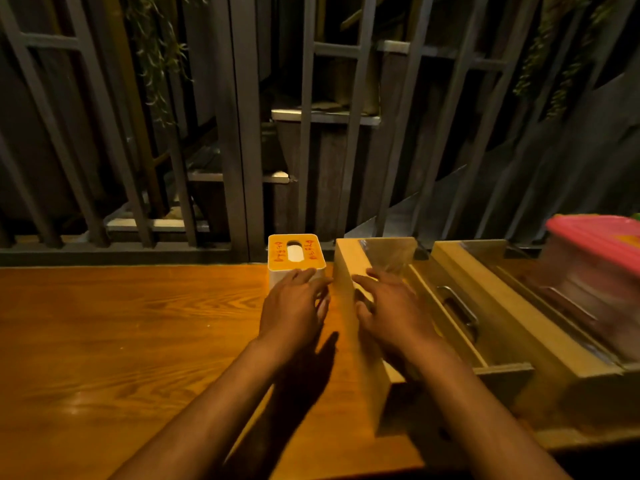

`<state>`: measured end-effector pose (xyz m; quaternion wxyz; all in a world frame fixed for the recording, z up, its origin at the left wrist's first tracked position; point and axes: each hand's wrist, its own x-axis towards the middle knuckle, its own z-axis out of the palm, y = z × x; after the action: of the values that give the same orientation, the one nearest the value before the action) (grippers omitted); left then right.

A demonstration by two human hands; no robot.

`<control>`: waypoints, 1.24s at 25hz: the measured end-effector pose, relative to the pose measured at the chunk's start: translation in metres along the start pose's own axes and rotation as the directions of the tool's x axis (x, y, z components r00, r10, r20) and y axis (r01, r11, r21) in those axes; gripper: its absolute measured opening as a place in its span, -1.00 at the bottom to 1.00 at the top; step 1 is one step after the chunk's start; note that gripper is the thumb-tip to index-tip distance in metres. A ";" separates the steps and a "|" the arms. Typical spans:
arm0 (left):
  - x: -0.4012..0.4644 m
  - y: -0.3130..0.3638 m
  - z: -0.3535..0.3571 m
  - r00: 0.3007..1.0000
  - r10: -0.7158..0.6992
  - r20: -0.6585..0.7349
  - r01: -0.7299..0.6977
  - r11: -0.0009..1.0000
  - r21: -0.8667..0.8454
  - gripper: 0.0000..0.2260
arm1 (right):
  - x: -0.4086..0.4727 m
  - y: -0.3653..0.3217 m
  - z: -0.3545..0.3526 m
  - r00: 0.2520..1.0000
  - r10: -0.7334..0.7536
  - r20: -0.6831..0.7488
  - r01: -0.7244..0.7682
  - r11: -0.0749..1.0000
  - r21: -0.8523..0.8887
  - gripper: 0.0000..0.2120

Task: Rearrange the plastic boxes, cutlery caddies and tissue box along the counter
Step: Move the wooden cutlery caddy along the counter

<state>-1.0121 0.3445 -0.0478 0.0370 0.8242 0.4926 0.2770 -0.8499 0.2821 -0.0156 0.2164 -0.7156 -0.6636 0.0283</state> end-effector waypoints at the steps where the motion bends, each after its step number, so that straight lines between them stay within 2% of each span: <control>1: -0.017 0.018 -0.001 1.000 0.006 -0.017 -0.007 0.998 -0.061 -0.64 | -0.021 0.020 -0.007 0.999 0.032 -0.023 -0.031 0.999 0.013 -0.56; 3: -0.049 0.055 0.001 1.000 -0.002 -0.007 0.001 0.986 -0.165 -0.63 | -0.057 0.061 -0.021 0.996 0.070 -0.061 -0.068 0.997 0.039 -0.58; 5: -0.074 0.088 0.008 0.998 0.007 0.068 0.006 0.983 -0.184 -0.59 | -0.083 0.093 -0.034 0.992 0.098 -0.076 -0.092 0.993 0.079 -0.55; 7: -0.093 0.113 0.017 0.989 0.014 0.144 0.005 0.992 -0.126 -0.53 | -0.099 0.118 -0.046 0.997 0.077 -0.004 -0.076 0.994 0.080 -0.43; 9: -0.107 0.132 0.025 0.984 -0.032 0.174 0.042 0.998 -0.055 -0.45 | -0.110 0.138 -0.049 0.991 -0.018 0.129 0.016 1.000 0.017 -0.25; 12: -0.113 0.147 0.038 0.984 -0.104 0.146 0.099 0.994 0.040 -0.39 | -0.110 0.154 -0.043 0.985 -0.116 0.124 0.125 0.990 -0.068 -0.16; 15: -0.107 0.150 0.050 0.988 -0.132 0.086 0.121 0.985 0.125 -0.41 | -0.104 0.157 -0.040 0.984 -0.157 0.084 0.165 0.982 -0.091 -0.18; 21: -0.079 0.132 0.064 0.994 -0.110 0.002 0.109 0.983 0.147 -0.42 | -0.067 0.160 -0.031 0.981 -0.181 0.073 0.186 0.980 -0.072 -0.20; 31: -0.037 0.096 0.071 0.996 -0.088 0.009 0.086 0.986 0.140 -0.42 | -0.023 0.150 -0.013 0.985 -0.163 0.051 0.167 0.980 -0.104 -0.19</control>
<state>-0.9149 0.2794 -0.0912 -0.0047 0.8046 0.5459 0.2336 -0.7079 0.2524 -0.0618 0.1651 -0.6680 -0.7256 -0.0105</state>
